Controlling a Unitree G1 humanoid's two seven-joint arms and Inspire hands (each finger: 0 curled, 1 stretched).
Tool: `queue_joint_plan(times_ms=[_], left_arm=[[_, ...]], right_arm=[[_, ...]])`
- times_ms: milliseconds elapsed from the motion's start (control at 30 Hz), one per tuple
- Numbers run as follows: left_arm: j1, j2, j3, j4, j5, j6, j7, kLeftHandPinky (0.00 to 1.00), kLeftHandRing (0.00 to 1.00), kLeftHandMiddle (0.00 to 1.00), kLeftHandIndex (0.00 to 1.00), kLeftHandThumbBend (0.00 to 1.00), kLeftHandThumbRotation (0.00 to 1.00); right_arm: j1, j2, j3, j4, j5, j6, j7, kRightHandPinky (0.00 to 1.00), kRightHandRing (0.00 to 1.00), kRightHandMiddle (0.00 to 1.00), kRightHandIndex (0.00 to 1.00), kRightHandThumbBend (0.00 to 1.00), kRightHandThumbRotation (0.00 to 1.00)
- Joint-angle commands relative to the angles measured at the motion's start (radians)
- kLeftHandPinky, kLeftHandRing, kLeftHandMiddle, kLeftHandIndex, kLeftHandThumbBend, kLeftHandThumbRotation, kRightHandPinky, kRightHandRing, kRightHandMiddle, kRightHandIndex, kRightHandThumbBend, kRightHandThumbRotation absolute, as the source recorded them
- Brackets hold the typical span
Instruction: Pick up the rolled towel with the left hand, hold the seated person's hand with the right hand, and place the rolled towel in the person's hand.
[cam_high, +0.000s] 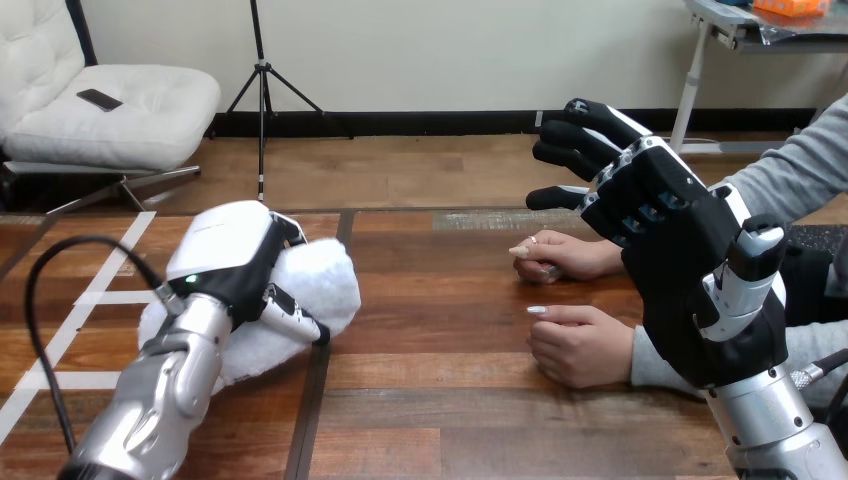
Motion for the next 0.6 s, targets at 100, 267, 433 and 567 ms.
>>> queue_joint_plan(times_ms=[100,267,433,567], left_arm=[[0.034,-0.007,0.104,-0.189,-0.07,-0.01,0.048,0.23,0.3,0.38,0.43,0.76,0.0],[0.08,-0.028,0.146,-0.267,-0.126,-0.025,0.053,0.24,0.29,0.37,0.43,0.75,0.0],[0.122,-0.054,0.185,-0.339,-0.187,-0.043,0.053,0.23,0.28,0.37,0.43,0.75,0.0],[0.161,-0.089,0.224,-0.409,-0.257,-0.058,0.052,0.22,0.27,0.36,0.42,0.75,0.0]], right_arm=[[-0.094,-0.017,-0.012,0.036,-0.011,-0.01,0.008,0.7,0.85,0.84,0.85,1.0,1.0],[-0.103,-0.027,-0.01,0.063,-0.035,-0.002,0.006,0.71,0.86,0.85,0.85,1.0,1.0],[-0.113,-0.035,-0.01,0.097,-0.065,-0.008,0.007,0.73,0.86,0.85,0.86,1.0,1.0],[-0.128,-0.042,-0.012,0.149,-0.092,-0.03,0.015,0.74,0.86,0.85,0.86,1.0,1.0]])
